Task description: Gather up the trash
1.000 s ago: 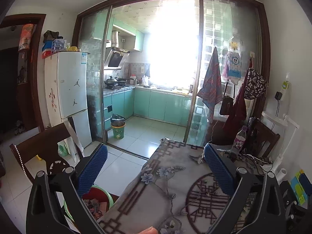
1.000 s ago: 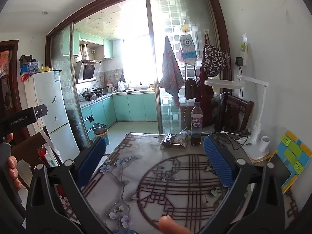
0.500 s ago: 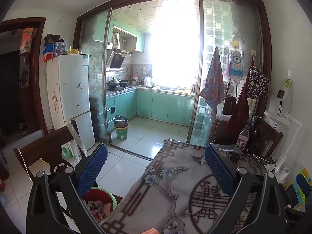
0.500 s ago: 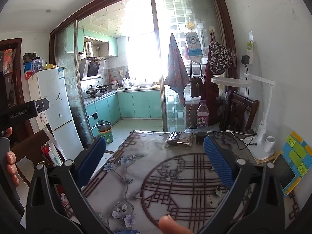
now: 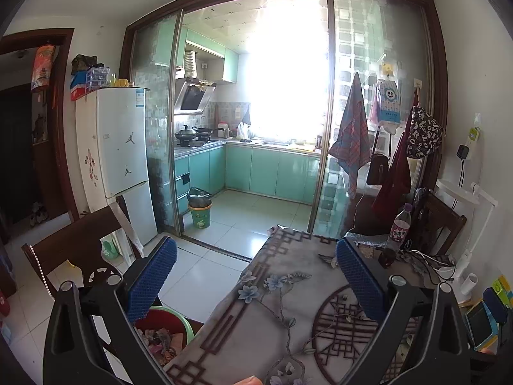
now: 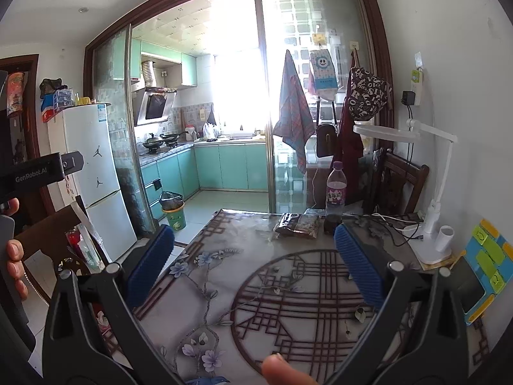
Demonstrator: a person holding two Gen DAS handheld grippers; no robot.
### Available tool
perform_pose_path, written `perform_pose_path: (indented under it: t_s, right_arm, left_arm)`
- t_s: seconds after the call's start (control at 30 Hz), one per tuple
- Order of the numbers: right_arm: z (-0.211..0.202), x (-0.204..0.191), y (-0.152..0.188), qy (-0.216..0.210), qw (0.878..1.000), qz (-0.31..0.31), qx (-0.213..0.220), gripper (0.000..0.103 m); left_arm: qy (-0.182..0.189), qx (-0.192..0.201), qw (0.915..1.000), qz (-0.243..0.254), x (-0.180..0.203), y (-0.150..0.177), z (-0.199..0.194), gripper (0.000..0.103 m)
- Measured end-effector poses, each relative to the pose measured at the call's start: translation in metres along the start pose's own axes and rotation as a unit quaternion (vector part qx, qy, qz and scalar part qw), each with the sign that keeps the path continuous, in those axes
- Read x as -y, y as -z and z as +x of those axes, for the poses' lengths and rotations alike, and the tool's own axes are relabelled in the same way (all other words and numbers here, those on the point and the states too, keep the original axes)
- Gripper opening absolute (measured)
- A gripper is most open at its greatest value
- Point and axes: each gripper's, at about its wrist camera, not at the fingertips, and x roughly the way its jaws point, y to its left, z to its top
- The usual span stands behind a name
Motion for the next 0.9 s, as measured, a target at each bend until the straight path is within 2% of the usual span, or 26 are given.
perform_pose_path:
  t_s: [0.9]
  right_arm:
    - [0.0086, 0.0012, 0.0034, 0.003, 1.0, 0.005, -0.016, 0.099]
  left_arm:
    - [-0.012, -0.008, 0.9999, 0.008, -0.0034, 0.0014, 0.0077, 0.095]
